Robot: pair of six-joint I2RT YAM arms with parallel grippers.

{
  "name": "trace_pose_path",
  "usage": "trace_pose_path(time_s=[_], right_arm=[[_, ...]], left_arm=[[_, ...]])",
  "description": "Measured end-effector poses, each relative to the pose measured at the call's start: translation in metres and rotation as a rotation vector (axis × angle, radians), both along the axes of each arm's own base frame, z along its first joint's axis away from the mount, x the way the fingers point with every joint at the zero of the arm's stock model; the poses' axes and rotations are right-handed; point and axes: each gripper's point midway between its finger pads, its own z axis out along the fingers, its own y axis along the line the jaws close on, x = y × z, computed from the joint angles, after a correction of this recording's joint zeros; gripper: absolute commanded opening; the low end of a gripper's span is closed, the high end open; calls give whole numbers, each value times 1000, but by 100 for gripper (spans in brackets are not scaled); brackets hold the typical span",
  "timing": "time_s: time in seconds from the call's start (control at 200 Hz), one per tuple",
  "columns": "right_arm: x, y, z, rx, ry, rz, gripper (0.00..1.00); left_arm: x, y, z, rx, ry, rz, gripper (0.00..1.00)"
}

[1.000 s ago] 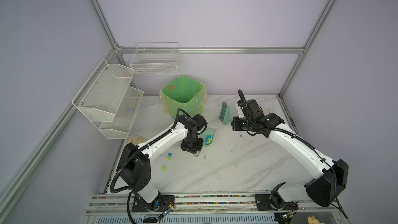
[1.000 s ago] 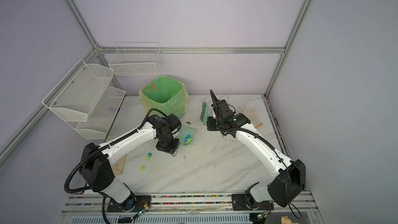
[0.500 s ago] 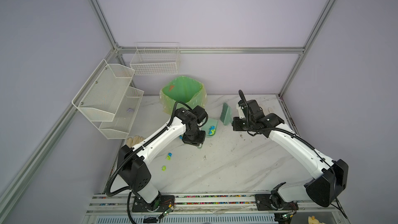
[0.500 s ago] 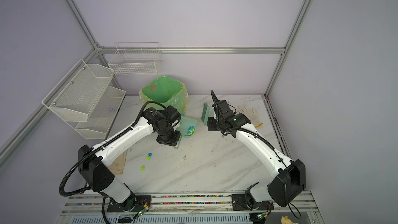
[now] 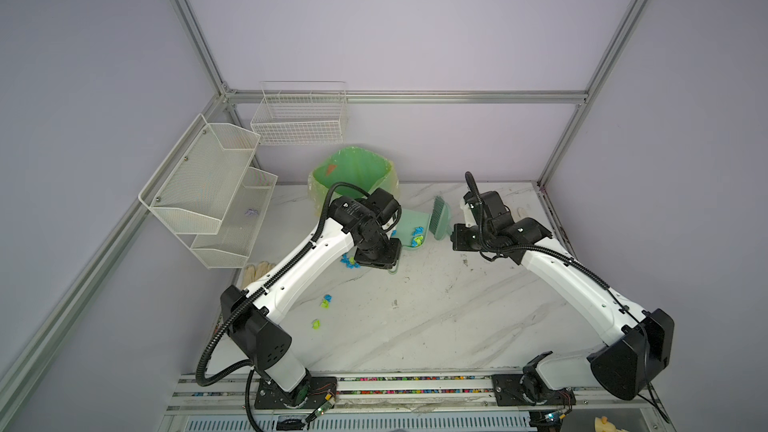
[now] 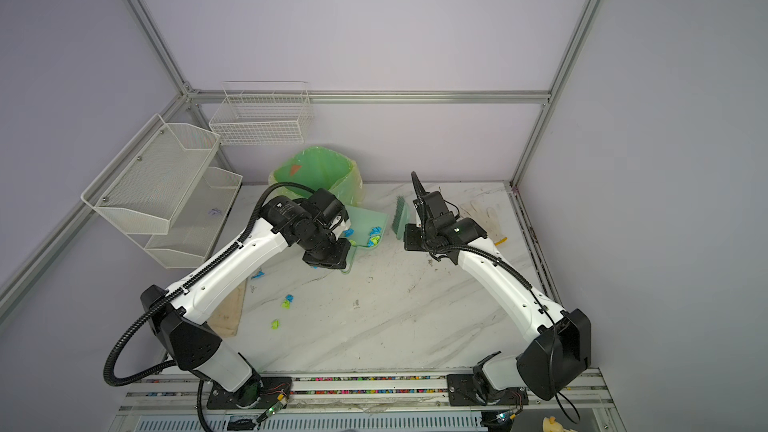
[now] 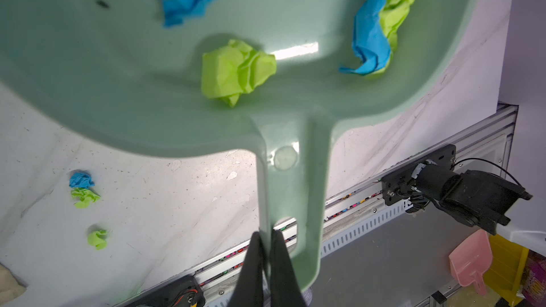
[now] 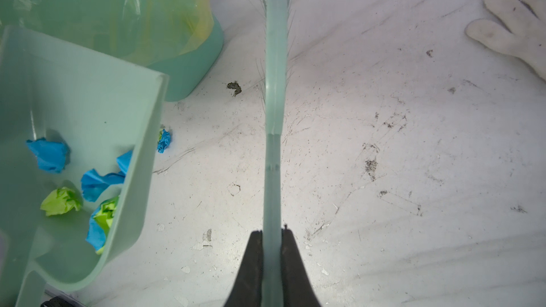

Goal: Sweep away the paper scraps from the table
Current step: 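Lift the loaded dustpan toward the bin with the left while the right holds still, then tip the dustpan over the bin opening with the left gripper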

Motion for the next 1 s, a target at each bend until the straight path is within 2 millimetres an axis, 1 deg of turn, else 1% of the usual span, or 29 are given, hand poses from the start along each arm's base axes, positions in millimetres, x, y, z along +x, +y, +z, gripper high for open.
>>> trace_pose_path(time_s=[0.155, 0.325, 0.495, 0.825, 1.0], right_arm=[[0, -12, 7, 11, -20, -27, 0], [-2, -21, 2, 7, -14, -46, 0], [-1, -24, 1, 3, -13, -53, 0], [3, -29, 1, -6, -22, -55, 0], [8, -29, -4, -15, -18, -53, 0]], left_arm=[[6, -5, 15, -43, -26, 2, 0], [17, -6, 32, -81, -61, 18, 0], [24, -6, 44, -111, -86, 30, 0], [34, 2, 48, -122, -91, 83, 0], [48, 5, 68, -170, -143, 114, 0]])
